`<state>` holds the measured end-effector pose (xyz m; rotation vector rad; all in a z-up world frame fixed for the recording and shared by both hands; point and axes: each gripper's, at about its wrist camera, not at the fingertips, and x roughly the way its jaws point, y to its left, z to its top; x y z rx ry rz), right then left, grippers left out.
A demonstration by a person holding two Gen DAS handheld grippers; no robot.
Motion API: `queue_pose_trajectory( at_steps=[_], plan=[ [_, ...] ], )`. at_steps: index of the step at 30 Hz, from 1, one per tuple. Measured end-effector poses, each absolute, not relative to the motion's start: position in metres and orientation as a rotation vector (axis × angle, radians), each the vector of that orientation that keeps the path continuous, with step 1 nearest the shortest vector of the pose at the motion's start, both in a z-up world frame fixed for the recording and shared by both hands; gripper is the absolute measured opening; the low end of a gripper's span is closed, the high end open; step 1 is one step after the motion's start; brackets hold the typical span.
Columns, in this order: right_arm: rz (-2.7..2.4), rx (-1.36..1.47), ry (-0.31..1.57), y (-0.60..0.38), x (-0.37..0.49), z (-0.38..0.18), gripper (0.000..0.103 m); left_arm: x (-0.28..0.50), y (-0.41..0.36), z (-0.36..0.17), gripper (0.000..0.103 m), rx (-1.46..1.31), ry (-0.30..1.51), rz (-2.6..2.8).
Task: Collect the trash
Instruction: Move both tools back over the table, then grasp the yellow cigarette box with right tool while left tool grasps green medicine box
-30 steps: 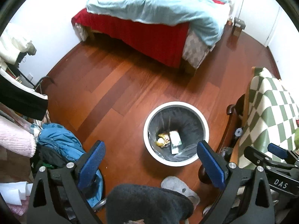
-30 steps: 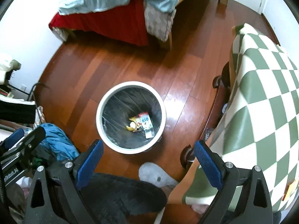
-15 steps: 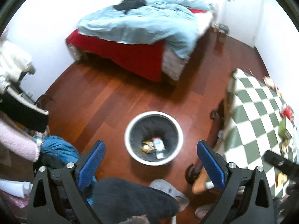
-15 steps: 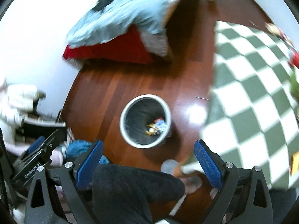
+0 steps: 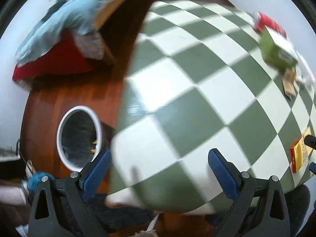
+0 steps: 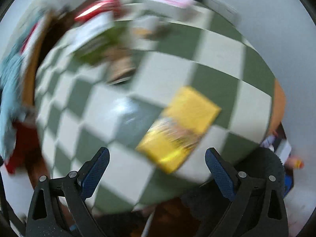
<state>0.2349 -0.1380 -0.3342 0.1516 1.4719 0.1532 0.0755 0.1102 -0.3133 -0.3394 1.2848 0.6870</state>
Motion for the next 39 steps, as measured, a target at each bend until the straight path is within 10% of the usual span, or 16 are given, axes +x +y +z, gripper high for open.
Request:
queue_pose_trajectory(
  at_steps=[7,14,31,39],
  plan=[
    [0.100,0.111,1.457,-0.137,0.253,-0.356,0.095,0.108,0.091,-0.334,0.100,-0.295,1.339,0.657],
    [0.234,-0.115,1.367,-0.119,0.255,-0.350,0.067,0.123,0.085,-0.335,0.100,-0.283,1.347,0.649],
    [0.269,-0.244,1.502,-0.147,0.416,-0.356,0.062,0.307,0.056,-0.252,0.100,-0.289,1.273,0.432],
    [0.217,-0.150,1.555,-0.155,0.429,-0.354,0.077,0.365,0.058,-0.276,0.100,-0.259,1.387,0.395]
  ],
)
